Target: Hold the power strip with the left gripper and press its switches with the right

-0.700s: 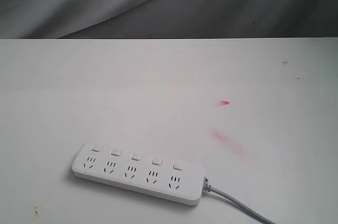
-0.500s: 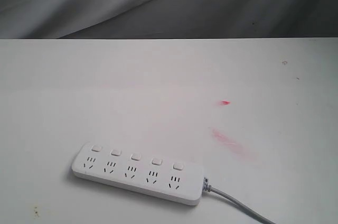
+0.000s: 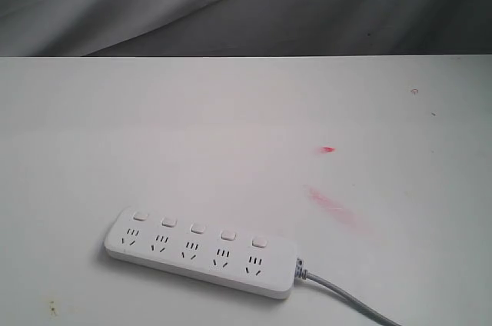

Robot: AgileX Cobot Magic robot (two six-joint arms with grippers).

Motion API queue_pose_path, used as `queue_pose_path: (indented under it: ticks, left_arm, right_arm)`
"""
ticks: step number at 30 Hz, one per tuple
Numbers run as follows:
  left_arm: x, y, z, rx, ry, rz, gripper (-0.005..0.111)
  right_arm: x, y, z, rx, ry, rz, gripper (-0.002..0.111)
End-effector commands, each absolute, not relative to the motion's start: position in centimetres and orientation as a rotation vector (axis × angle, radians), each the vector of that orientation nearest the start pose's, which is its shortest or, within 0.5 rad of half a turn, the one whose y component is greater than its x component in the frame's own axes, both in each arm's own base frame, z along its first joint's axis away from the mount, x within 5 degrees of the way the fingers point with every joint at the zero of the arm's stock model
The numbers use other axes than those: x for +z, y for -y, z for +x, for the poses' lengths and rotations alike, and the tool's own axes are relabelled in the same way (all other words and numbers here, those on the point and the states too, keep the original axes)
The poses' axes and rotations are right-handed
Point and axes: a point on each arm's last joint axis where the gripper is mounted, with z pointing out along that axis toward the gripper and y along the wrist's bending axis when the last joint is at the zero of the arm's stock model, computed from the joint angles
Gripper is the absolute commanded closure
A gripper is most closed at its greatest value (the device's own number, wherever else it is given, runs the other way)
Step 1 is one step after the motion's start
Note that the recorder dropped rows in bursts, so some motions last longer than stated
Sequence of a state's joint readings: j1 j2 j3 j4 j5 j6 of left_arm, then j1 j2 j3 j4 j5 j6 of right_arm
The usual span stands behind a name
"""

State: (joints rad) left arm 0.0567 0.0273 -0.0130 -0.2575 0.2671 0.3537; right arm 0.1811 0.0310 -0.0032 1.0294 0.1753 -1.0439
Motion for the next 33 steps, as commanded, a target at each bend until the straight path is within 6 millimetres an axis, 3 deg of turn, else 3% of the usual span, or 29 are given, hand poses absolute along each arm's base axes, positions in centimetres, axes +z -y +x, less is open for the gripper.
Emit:
queue_pose_path:
  ticks: [1, 7, 13, 17, 23, 28, 31, 33]
  left_arm:
    - [20.1, -0.1, 5.8, 0.150, -1.655, 0.114, 0.106]
    - [22.4, -0.1, 5.7, 0.106, -1.569, 0.059, 0.106]
    - [28.1, -0.1, 6.7, 0.092, -1.536, 0.047, 0.106]
    - [33.4, -0.2, 9.1, 0.126, -1.536, 0.083, 0.106]
    - [40.9, -0.7, 14.2, 0.172, -1.508, 0.108, 0.106]
    - [44.4, -2.9, 17.0, 0.225, -1.491, -0.017, 0.106]
    - [44.7, -4.3, 19.0, 0.226, -1.563, -0.051, 0.106]
    - [44.3, -5.1, 20.7, 0.216, -1.643, 0.085, 0.106]
  right_arm:
    - [20.3, -2.4, 5.4, 0.246, -1.585, -0.269, 0.089]
    - [20.3, -2.4, 5.4, 0.246, -1.585, -0.269, 0.089]
    - [20.3, -2.4, 5.4, 0.246, -1.585, -0.269, 0.089]
    - [20.3, -2.4, 5.4, 0.246, -1.585, -0.269, 0.089]
    - [20.3, -2.4, 5.4, 0.246, -1.585, -0.269, 0.089]
    - [20.3, -2.4, 5.4, 0.246, -1.585, -0.269, 0.089]
    - [20.3, -2.4, 5.4, 0.246, -1.585, -0.269, 0.089]
    - [20.3, -2.4, 5.4, 0.246, -1.585, -0.269, 0.089]
